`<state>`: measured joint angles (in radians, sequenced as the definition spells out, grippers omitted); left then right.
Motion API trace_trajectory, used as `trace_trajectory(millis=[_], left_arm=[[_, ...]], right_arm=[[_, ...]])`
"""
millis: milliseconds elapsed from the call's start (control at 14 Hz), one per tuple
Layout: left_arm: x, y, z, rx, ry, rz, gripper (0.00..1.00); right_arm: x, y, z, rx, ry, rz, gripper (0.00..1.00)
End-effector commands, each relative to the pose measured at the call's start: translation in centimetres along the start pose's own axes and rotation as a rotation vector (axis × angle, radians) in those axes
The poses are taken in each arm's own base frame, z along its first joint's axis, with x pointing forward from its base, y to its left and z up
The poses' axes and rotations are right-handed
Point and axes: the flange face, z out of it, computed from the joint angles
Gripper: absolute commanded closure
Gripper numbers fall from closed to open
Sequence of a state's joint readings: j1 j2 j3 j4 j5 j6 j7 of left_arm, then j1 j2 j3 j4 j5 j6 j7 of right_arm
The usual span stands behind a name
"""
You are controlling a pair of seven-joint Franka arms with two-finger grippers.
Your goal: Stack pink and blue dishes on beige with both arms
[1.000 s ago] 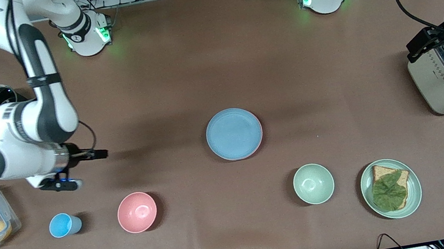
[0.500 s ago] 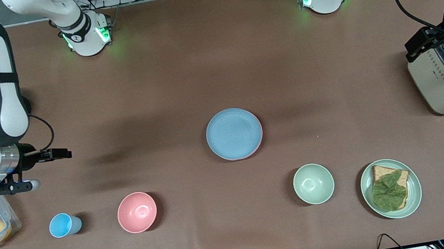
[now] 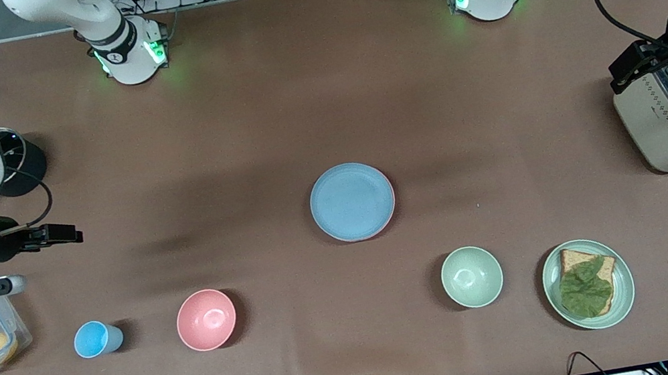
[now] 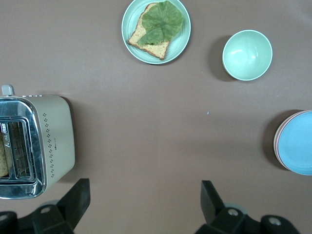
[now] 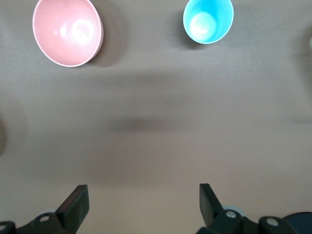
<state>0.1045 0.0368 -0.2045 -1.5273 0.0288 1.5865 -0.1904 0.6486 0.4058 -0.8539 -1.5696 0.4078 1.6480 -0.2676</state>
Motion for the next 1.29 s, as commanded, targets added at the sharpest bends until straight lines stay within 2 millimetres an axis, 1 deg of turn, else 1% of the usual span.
trace_trajectory(millis=[0,143,214,286,500,571,714,786,857,929,1143,1214], left_arm=[[-0.5,-0.1,-0.3,0.013,-0.004,0.026,0.00],[-0.5,0.0,-0.3,0.013,-0.003,0.028,0.00],[-0.5,0.0,-0.3,0.011,-0.004,0.028,0.00],[-0.5,0.1,-0.4,0.009,-0.003,0.027,0.00],[-0.5,0.1,-0.4,0.003,-0.004,0.026,0.00],[-0.5,0.2,-0.4,-0.006,-0.005,0.027,0.00],[-0.5,0.2,-0.4,-0.008,-0.004,0.026,0.00],[-0.5,0.2,-0.4,-0.007,-0.006,0.026,0.00],[-0.5,0.2,-0.4,-0.008,-0.004,0.026,0.00],[-0.5,0.2,-0.4,-0.007,-0.006,0.026,0.00],[-0.5,0.2,-0.3,-0.008,-0.006,0.026,0.00],[-0.5,0.2,-0.3,-0.008,-0.006,0.026,0.00]], right_arm=[[-1.3,-0.4,-2.9,0.015,0.000,-0.009,0.00],[-2.5,-1.8,-5.0,-0.013,0.016,0.012,0.00],[-3.1,-3.1,-6.0,-0.042,0.025,-0.002,0.00],[-3.7,-3.1,-6.9,-0.055,0.034,-0.009,0.00],[-5.4,-1.1,-9.6,-0.023,0.076,-0.022,0.00],[-6.2,-1.0,-10.1,-0.033,0.084,-0.038,0.00],[-8.1,-1.3,-11.9,-0.111,0.108,-0.053,0.00],[-9.2,-1.2,-12.6,-0.120,0.121,-0.052,0.00],[-10.5,-1.2,-12.8,-0.120,0.129,-0.051,0.00],[-11.2,-1.1,-12.9,-0.117,0.131,-0.045,0.00],[-11.3,-0.7,-13.2,-0.131,0.135,-0.028,0.00],[-11.3,-0.9,-13.1,-0.132,0.133,-0.007,0.00]])
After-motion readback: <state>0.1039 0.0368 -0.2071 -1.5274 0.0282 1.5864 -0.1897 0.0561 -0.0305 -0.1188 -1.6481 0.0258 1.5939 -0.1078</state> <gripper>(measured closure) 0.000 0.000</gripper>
